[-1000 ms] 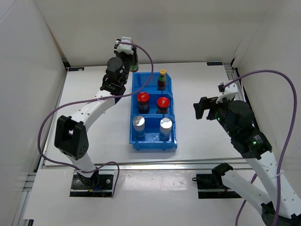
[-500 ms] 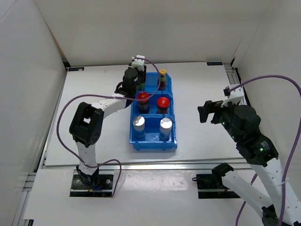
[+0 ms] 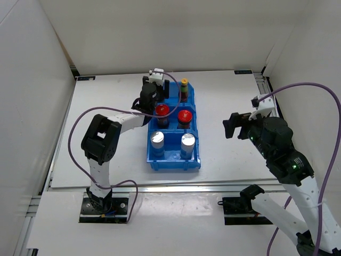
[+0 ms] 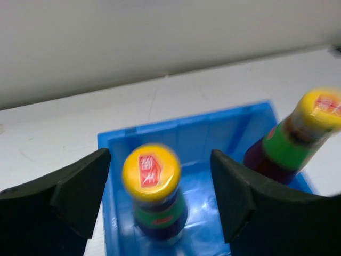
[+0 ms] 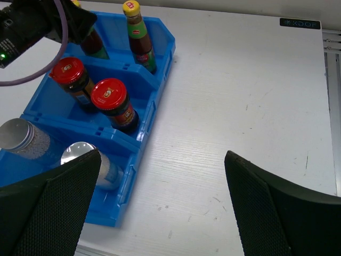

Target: Organize the condiment bottles

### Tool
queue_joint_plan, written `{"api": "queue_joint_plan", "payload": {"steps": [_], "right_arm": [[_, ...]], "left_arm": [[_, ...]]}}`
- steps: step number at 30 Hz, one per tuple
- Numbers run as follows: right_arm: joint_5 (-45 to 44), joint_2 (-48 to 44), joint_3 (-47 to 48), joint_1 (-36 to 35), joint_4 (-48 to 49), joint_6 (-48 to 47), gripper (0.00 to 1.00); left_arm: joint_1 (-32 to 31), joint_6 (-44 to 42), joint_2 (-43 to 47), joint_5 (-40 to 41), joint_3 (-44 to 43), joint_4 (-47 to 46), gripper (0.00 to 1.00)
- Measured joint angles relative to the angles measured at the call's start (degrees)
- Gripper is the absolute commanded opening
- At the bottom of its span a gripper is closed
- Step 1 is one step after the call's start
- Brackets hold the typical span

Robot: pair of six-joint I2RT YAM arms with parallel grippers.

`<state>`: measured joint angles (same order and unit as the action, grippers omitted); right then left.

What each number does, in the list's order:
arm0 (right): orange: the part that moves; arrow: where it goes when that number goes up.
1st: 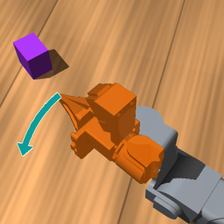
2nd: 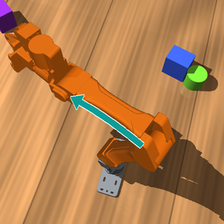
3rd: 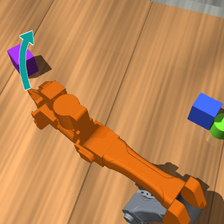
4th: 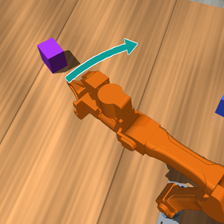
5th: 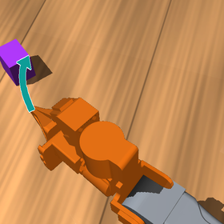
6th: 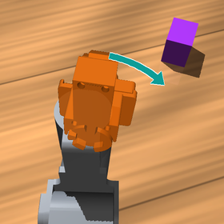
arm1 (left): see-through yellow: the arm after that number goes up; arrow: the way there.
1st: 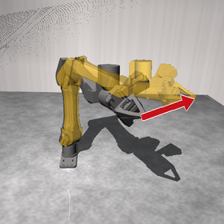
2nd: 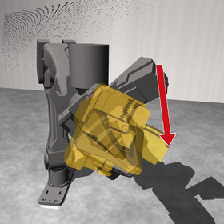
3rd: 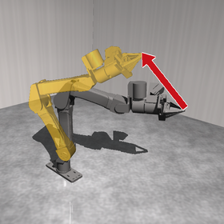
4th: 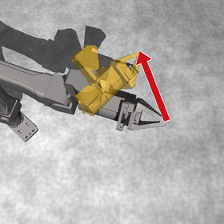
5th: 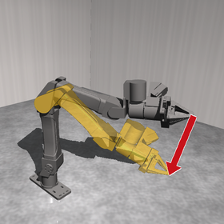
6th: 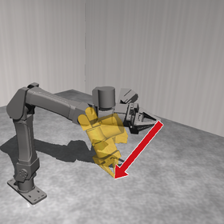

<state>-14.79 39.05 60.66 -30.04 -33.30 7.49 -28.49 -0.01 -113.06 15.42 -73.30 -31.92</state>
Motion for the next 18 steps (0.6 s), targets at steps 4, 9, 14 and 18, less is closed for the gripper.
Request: {"api": "queue_joint_plan", "payload": {"steps": [4,9,14,18], "right_arm": [[0.0,0.3,0.0,0.0,0.0,0.7,1.0],[-0.1,1.5,0.0,0.0,0.0,1.6,1.0],[-4.1,4.9,1.9,0.0,-1.4,3.2,1.0],[-12.0,11.8,7.9,0.0,-5.6,5.9,1.0]], "left_arm": [[0.0,-0.2,1.5,0.0,0.2,-3.8,1.0],[0.0,-1.4,4.9,0.5,0.2,-5.7,1.0],[0.0,-3.8,13.7,3.3,0.7,-2.8,1.0],[0.0,-3.1,28.5,5.3,0.2,8.4,1.0]]}}
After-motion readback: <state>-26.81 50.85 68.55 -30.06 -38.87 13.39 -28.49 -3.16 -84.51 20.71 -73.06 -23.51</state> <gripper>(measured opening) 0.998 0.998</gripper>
